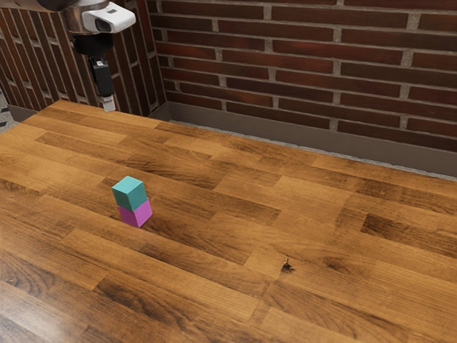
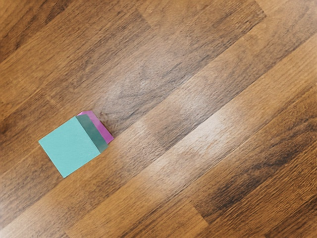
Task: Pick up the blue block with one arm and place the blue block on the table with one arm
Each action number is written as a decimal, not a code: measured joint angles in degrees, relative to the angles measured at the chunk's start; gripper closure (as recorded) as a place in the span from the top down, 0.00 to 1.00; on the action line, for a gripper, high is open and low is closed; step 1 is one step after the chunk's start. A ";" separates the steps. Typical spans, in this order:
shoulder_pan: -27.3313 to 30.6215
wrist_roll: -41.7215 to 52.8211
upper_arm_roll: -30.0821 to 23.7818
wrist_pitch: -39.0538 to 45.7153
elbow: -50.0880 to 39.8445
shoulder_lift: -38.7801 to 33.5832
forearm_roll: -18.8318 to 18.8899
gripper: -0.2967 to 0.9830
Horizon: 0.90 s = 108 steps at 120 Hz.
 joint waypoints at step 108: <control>2.35 -5.59 -16.78 -5.11 -13.61 -10.85 0.60 0.77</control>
